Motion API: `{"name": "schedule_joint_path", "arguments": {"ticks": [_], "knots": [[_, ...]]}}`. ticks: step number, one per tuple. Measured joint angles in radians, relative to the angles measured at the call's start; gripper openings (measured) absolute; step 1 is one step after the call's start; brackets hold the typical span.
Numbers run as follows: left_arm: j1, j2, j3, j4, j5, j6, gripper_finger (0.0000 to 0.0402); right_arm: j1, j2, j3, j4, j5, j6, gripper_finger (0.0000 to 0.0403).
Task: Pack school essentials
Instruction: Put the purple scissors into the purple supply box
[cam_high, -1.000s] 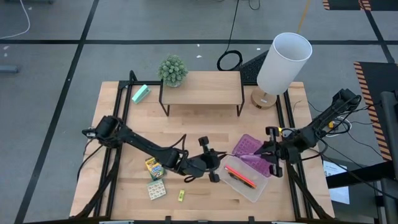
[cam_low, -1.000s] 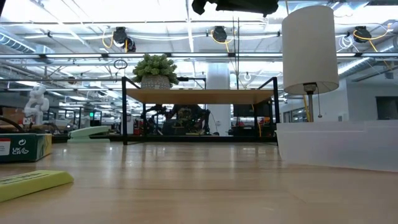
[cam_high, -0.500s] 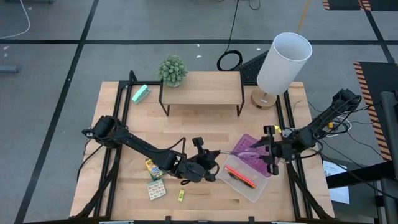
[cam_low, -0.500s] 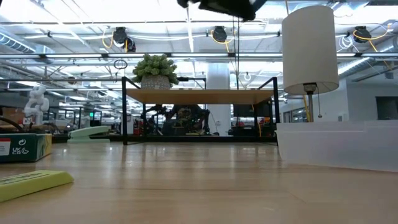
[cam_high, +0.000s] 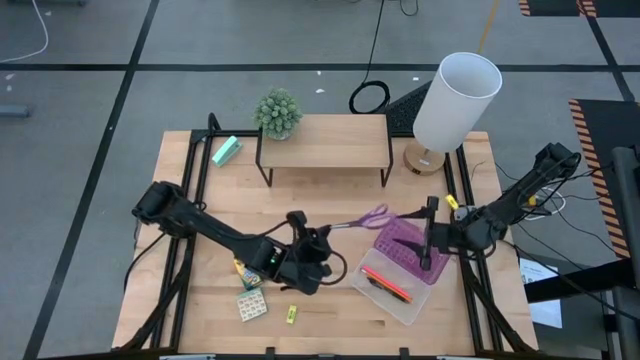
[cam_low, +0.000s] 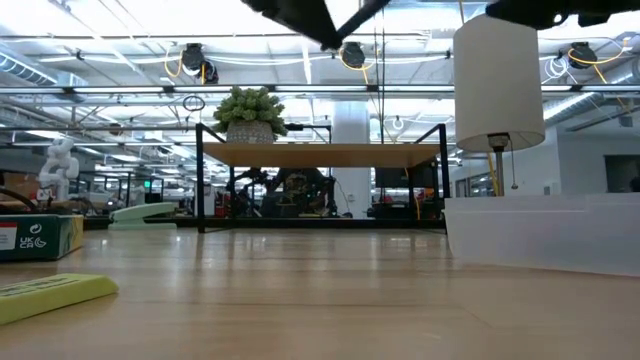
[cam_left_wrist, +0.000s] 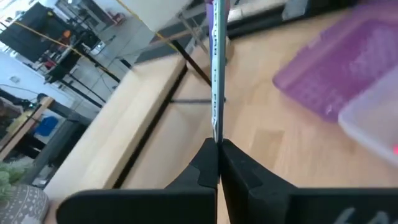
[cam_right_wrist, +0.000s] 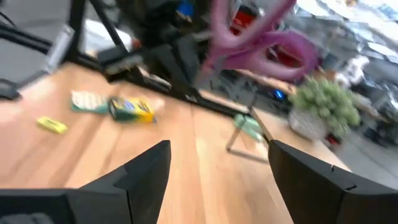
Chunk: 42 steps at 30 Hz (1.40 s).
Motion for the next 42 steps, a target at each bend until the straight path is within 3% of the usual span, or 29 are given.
{"name": "schedule_joint_path", "arguments": {"ticks": [5,10,16,20,27,30,37,42], "knots": [[0.002,0.0,0.0,-0.05,0.028,0.007,0.0001,0.0,0.001,0.06,-0.102,0.079,0.116,0.0262],[0.001,0.002,0.0,-0.158,0.038,-0.001,0.0001,0.004,0.001,0.12,-0.126,0.082,0.236,0.0261],[-0.006,0.002,0.0,-0.229,0.041,0.03,0.0001,0.023,0.005,0.214,-0.301,0.077,0.441,0.0261],[-0.016,0.002,0.0,-0.229,0.017,0.16,0.0001,0.029,0.025,0.254,-0.39,0.011,0.532,0.0261],[-0.019,0.002,0.0,-0.196,-0.018,0.413,0.0001,0.028,0.053,0.288,-0.391,-0.084,0.696,0.026],[-0.019,0.015,0.0,-0.195,-0.094,0.525,0.0001,0.018,0.071,0.288,-0.402,-0.144,0.716,0.0259],[-0.006,0.022,-0.001,-0.116,-0.288,0.822,0.0001,-0.079,0.153,0.288,-0.408,-0.235,0.718,0.0236],[0.016,0.026,0.0,-0.034,-0.315,0.993,0.0001,-0.145,0.214,0.288,-0.41,-0.233,0.599,0.0214]]}}
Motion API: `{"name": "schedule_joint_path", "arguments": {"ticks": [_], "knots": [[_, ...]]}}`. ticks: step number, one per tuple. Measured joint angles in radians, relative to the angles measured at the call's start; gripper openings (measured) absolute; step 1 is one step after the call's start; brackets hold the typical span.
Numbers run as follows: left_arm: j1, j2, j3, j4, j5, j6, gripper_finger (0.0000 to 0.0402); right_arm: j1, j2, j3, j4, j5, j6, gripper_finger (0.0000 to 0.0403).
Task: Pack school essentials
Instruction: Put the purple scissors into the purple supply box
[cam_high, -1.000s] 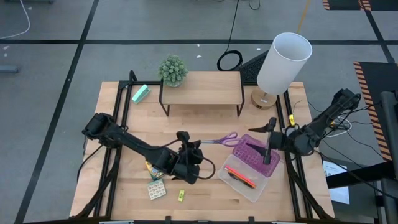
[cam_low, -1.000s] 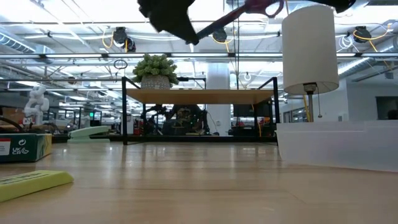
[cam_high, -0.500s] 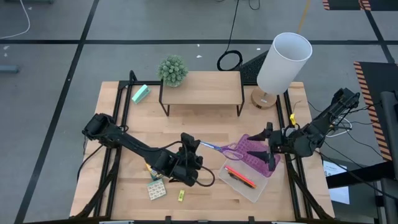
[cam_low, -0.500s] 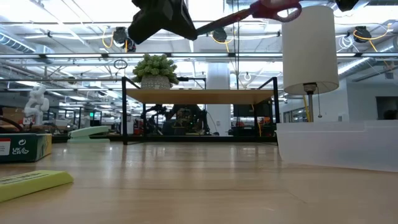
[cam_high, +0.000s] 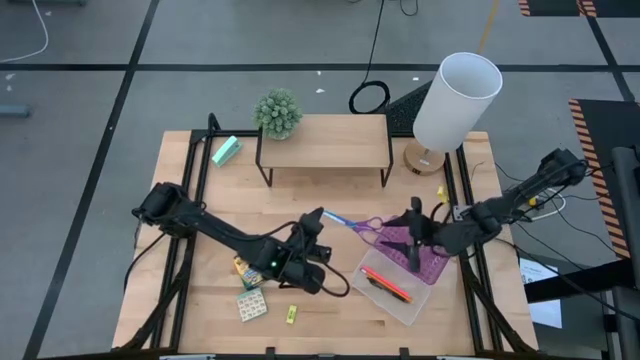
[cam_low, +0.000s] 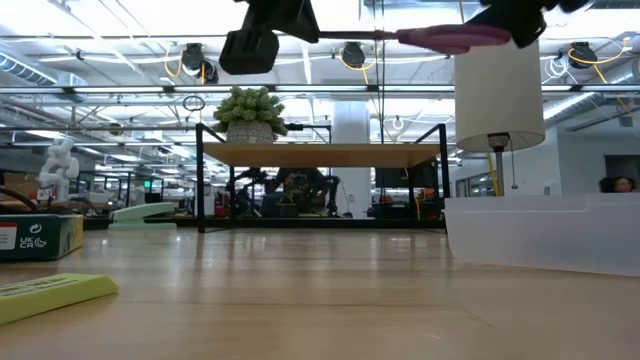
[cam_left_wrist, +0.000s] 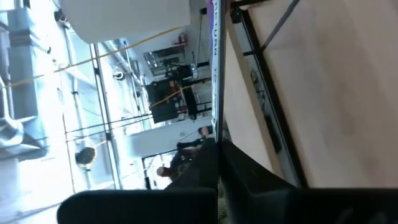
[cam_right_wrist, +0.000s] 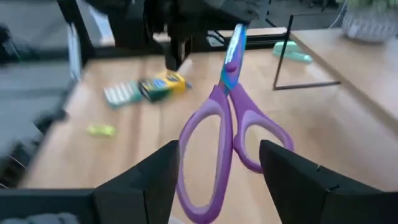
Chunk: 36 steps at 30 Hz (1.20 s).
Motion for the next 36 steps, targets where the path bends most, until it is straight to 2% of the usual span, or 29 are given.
{"name": "schedule_joint_path", "arguments": {"ticks": [6,13,16,22,30,36], "knots": [[0.016,0.01,0.0,-0.005,-0.003,0.016,0.0001,-0.032,0.062,0.0,-0.002,0.052,-0.2,0.0195],[0.021,0.015,0.0,-0.006,0.003,0.014,0.0001,-0.073,0.135,0.0,-0.001,0.052,-0.258,0.0185],[0.028,0.015,0.0,-0.004,0.043,0.014,0.0001,-0.088,0.157,0.0,0.005,0.051,-0.283,0.0184],[0.027,0.015,0.0,-0.005,0.046,0.011,0.0001,-0.115,0.171,0.0,0.01,0.034,-0.293,0.0166],[0.027,0.015,-0.001,0.062,0.048,0.032,0.0004,-0.153,0.171,0.0,0.01,-0.047,-0.275,0.0106],[0.025,0.015,-0.002,0.091,0.044,0.05,0.0005,-0.159,0.171,-0.002,0.004,-0.05,-0.269,0.0076]]}}
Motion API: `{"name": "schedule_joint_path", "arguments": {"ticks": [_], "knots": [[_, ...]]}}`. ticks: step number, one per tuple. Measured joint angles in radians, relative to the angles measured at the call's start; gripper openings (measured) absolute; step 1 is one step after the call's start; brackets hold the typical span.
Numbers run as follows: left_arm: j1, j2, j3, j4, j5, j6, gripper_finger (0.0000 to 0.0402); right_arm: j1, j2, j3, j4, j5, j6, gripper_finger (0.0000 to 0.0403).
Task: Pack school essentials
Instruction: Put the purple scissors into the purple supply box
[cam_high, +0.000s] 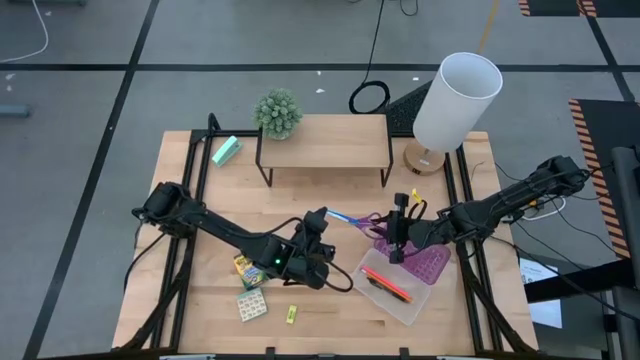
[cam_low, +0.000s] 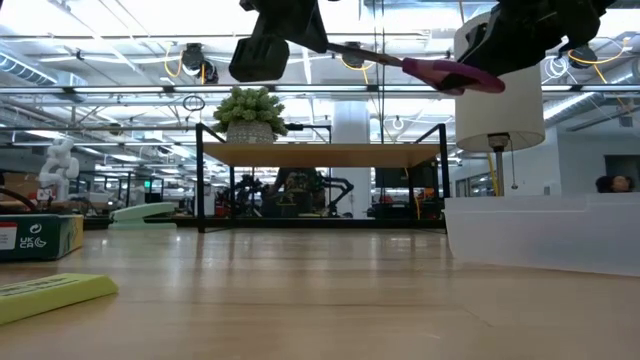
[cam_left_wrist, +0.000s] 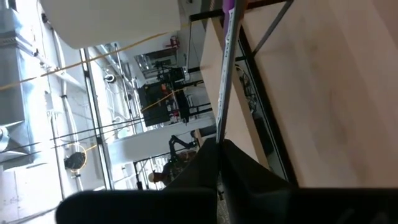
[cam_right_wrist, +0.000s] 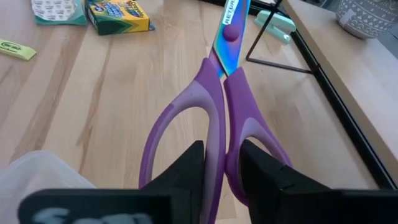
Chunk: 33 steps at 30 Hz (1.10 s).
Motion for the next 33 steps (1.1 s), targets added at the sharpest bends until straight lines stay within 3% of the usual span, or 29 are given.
{"name": "schedule_joint_path", "arguments": {"ticks": [11,16,25,33], "knots": [[0.0,0.0,0.0,0.013,0.043,-0.137,0.0044,0.002,0.001,0.0,-0.014,-0.007,0.033,0.0075],[-0.008,0.0,0.002,0.015,0.107,-0.18,0.0103,0.006,-0.005,0.0,-0.038,-0.022,0.077,0.0076],[-0.032,0.0,0.002,-0.011,0.095,-0.271,0.0226,0.034,-0.053,0.0,-0.085,-0.038,0.16,0.0075],[-0.042,0.0,0.002,-0.189,0.049,-0.599,0.027,0.088,-0.107,0.0,-0.237,-0.123,0.41,0.0075]]}}
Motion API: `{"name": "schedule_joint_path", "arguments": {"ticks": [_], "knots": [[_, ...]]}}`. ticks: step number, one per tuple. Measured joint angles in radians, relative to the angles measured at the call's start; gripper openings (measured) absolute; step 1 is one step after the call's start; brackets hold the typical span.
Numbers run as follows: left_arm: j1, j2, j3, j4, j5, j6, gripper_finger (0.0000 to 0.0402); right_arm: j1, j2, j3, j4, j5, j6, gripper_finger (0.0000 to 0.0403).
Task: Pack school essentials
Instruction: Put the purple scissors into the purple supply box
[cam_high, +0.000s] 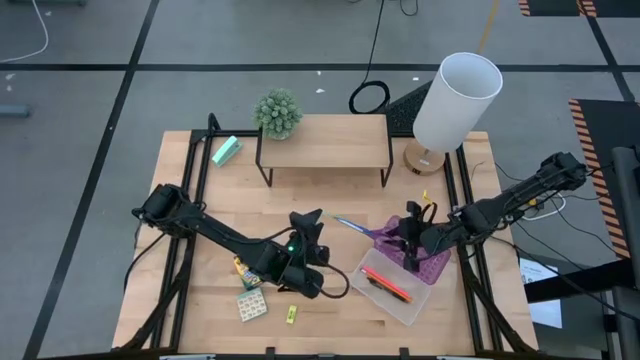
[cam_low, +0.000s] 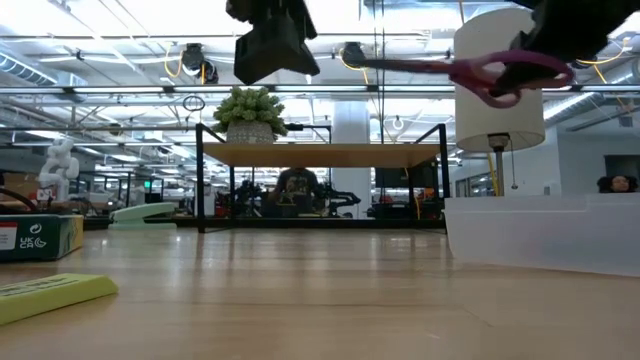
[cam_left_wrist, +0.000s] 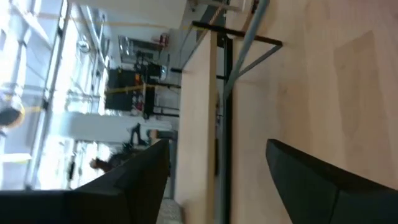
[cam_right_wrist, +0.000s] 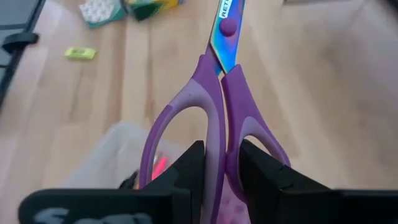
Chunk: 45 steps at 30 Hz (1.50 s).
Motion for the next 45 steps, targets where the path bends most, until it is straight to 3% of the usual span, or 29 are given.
{"name": "schedule_joint_path", "arguments": {"ticks": [6,13,20,29,45], "knots": [[0.0,0.0,0.0,-0.138,0.008,-0.297,0.0271,0.073,0.009,0.0,-0.052,-0.042,0.153,0.0075],[0.0,0.0,0.0,-0.2,0.063,-0.468,0.0271,0.178,0.018,0.0,-0.061,-0.043,0.301,0.0075],[-0.001,0.0,0.0,-0.199,0.107,-0.523,0.0271,0.298,0.034,0.0,-0.068,-0.043,0.456,0.0075],[-0.001,-0.001,0.0,-0.198,0.11,-0.57,0.0271,0.409,0.151,0.0,-0.068,-0.096,0.612,0.0075],[0.004,-0.001,0.0,-0.191,0.161,-0.643,0.0271,0.438,0.291,0.0,-0.037,-0.216,0.651,0.0075]]}}
